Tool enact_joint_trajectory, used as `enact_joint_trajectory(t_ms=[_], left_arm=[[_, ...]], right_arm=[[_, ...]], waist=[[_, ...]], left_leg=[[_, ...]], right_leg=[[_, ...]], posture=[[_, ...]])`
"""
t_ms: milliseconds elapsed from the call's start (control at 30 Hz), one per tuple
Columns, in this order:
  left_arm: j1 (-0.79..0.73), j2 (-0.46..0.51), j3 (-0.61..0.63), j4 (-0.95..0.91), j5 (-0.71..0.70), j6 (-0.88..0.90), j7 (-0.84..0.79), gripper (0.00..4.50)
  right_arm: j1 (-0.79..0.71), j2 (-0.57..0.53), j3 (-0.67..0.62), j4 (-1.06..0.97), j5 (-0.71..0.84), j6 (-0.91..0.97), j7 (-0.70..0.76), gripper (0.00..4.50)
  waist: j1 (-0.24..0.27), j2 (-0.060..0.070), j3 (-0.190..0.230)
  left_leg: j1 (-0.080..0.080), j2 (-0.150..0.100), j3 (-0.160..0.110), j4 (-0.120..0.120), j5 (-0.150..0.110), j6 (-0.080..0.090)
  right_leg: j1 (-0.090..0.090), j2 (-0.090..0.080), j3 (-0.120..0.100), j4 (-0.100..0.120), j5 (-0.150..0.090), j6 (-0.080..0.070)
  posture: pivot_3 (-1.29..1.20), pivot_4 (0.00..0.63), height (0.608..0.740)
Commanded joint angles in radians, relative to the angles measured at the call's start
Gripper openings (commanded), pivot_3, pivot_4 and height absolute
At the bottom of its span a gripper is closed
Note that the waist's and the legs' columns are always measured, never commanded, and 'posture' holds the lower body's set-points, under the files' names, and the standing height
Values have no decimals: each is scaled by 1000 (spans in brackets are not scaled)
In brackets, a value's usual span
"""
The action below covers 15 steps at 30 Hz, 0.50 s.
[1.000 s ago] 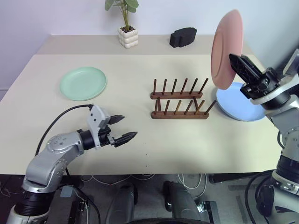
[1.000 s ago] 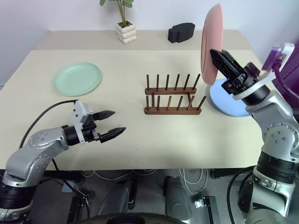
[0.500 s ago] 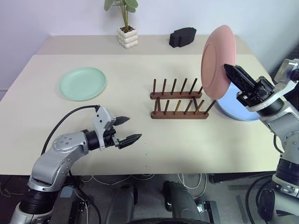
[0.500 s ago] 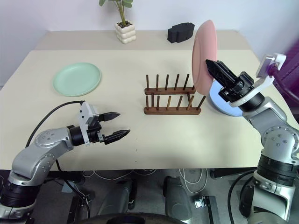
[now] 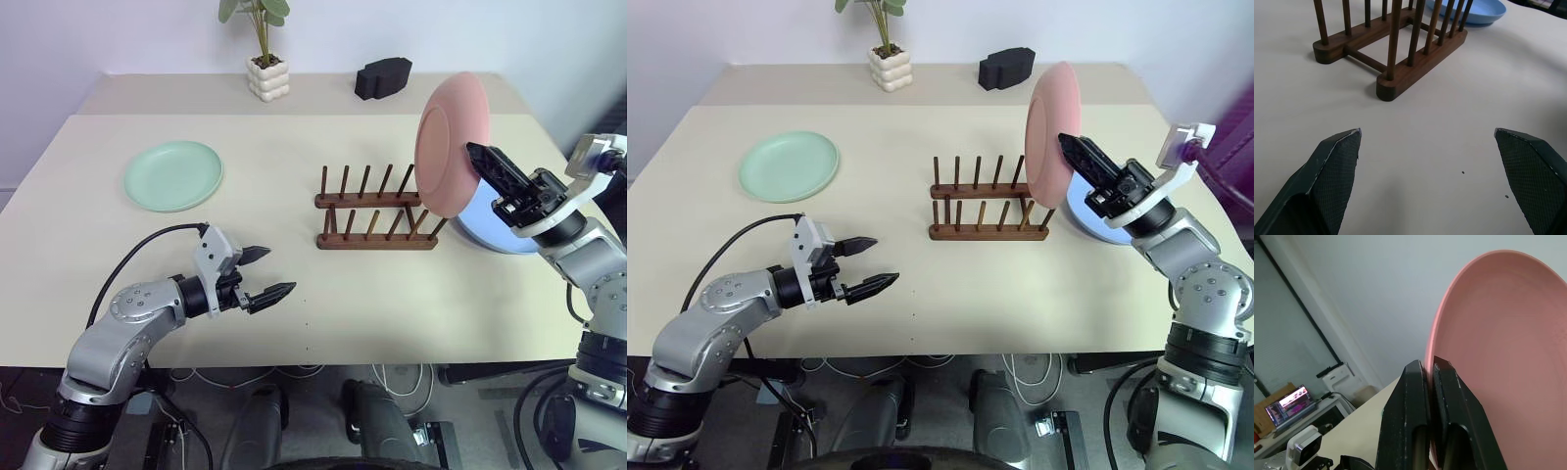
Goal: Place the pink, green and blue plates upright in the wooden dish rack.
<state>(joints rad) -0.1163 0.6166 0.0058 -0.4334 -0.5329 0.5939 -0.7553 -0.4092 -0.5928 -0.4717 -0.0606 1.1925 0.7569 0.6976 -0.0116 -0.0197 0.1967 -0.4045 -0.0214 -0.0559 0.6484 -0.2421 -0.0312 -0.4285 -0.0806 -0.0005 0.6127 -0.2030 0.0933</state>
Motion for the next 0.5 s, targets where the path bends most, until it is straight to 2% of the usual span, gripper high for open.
enact_joint_trajectory(t_ms=[33, 100, 200, 233, 400, 500], left_arm=[[3, 0, 19, -27, 1, -23, 3, 4483], [5, 0, 19, -26, 3, -24, 4, 4483], [6, 0, 20, -26, 4, -24, 5, 4500], [7, -1, 21, -27, 3, -25, 6, 4500], [5, -2, 27, -26, -3, -24, 6, 4500], [3, -1, 27, -19, 0, -26, 4, 4500]], right_arm=[[-24, 1, -8, -6, 10, -5, 16, 0], [-23, 4, -7, -1, 5, -7, 15, 0], [-24, 6, -6, 5, -4, -12, 14, 932], [-22, 7, -6, 4, -8, -15, 12, 1343], [-29, 15, -6, 5, -60, -55, -6, 3966], [-50, 26, -12, 26, -112, -113, -27, 3966]], waist=[[0, 0, 0], [0, 0, 0], [0, 0, 0], [0, 0, 0], [0, 0, 0], [0, 0, 0]], left_leg=[[0, 0, 0, 0, 0, 0], [0, 0, 0, 0, 0, 0], [0, 0, 0, 0, 0, 0], [0, 0, 0, 0, 0, 0], [0, 0, 0, 0, 0, 0], [0, 0, 0, 0, 0, 0]], right_leg=[[0, 0, 0, 0, 0, 0], [0, 0, 0, 0, 0, 0], [0, 0, 0, 0, 0, 0], [0, 0, 0, 0, 0, 0], [0, 0, 0, 0, 0, 0], [0, 0, 0, 0, 0, 0]], posture=[[0, 150, 736], [0, 150, 736], [0, 150, 736], [0, 150, 736], [0, 150, 736], [0, 150, 736]])
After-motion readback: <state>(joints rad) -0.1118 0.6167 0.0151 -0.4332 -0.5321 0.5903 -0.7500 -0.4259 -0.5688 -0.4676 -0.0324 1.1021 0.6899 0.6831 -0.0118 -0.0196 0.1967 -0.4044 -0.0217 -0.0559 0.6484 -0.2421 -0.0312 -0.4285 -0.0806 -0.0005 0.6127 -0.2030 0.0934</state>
